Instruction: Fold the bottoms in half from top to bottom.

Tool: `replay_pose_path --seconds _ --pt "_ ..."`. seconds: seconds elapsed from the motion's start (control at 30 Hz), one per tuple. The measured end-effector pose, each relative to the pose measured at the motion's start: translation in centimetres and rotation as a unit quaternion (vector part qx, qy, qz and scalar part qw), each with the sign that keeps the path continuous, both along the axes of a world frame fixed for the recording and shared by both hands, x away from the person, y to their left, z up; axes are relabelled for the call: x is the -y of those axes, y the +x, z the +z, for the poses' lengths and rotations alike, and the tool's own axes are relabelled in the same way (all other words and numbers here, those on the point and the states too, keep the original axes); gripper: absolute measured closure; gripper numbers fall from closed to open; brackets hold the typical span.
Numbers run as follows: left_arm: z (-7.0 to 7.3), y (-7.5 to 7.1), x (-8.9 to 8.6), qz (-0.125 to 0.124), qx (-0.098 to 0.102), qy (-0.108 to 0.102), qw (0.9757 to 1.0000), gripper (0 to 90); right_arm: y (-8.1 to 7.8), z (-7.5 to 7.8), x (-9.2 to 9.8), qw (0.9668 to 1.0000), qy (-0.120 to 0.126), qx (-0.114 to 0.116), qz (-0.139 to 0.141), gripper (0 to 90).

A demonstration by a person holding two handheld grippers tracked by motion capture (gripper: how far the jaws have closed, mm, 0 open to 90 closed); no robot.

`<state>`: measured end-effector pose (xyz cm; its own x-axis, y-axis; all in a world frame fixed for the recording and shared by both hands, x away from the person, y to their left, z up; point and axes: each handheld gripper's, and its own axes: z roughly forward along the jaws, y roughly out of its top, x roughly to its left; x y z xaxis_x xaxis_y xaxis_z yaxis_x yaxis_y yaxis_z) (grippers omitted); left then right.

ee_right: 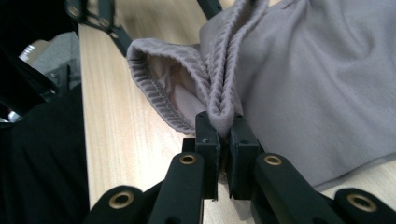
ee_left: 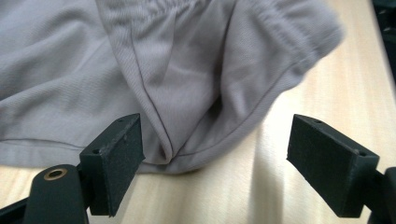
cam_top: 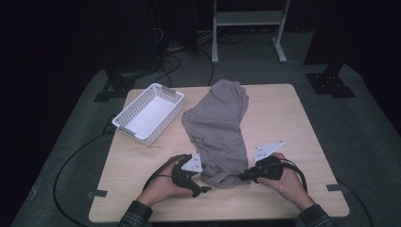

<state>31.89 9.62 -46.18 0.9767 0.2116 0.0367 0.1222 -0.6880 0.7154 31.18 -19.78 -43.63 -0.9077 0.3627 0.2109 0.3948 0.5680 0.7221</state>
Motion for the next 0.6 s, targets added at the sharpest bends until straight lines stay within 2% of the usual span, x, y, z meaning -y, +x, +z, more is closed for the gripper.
replay_pose_path --seconds 0.17,0.23,0.3,0.33,0.4,0.43,0.47,0.5,0.53,0.57,0.6 --pt "-0.4 0.4 1.2 -0.007 0.006 -0.007 0.9999 20.4 -0.4 0.1 -0.5 0.9998 0.000 -0.004 0.018 84.1" --pt "-0.4 0.4 1.3 -0.010 0.003 -0.010 0.9999 26.3 -0.5 0.1 -0.7 0.9998 -0.001 -0.004 0.021 84.0" --pt "-0.2 0.3 1.2 -0.025 -0.002 -0.034 0.9991 38.4 -0.5 0.1 -0.8 0.9997 -0.007 -0.003 0.024 84.0" --pt "-0.1 0.3 1.0 -0.028 -0.011 -0.048 0.9984 44.8 -0.5 0.0 -0.7 0.9997 -0.008 -0.003 0.024 84.0" --pt "0.2 0.5 0.4 -0.031 -0.042 -0.069 0.9963 58.1 -0.5 0.0 -0.5 0.9997 -0.008 -0.003 0.023 83.9" --pt "0.2 0.5 0.4 -0.031 -0.042 -0.069 0.9963 62.2 -0.5 0.1 -0.4 0.9997 -0.008 -0.004 0.022 83.9" --pt "0.3 0.6 -0.1 -0.027 -0.078 -0.077 0.9936 68.8 -0.4 0.1 -0.4 0.9997 -0.009 -0.002 0.021 83.9" --pt "0.3 0.5 -0.3 -0.023 -0.102 -0.081 0.9912 74.4 -0.4 0.0 -0.4 0.9997 -0.009 -0.002 0.020 83.8" --pt "0.4 0.5 -0.4 -0.022 -0.111 -0.079 0.9905 81.5 -0.4 0.0 -0.4 0.9997 -0.012 -0.002 0.019 83.8" --pt "0.3 0.4 -0.4 -0.021 -0.125 -0.077 0.9890 84.7 -0.3 -0.1 -0.4 0.9997 -0.014 -0.002 0.019 83.8" --pt "0.3 0.3 -0.4 -0.025 -0.130 -0.069 0.9888 85.7 -0.3 -0.2 -0.4 0.9997 -0.016 -0.003 0.019 83.8"
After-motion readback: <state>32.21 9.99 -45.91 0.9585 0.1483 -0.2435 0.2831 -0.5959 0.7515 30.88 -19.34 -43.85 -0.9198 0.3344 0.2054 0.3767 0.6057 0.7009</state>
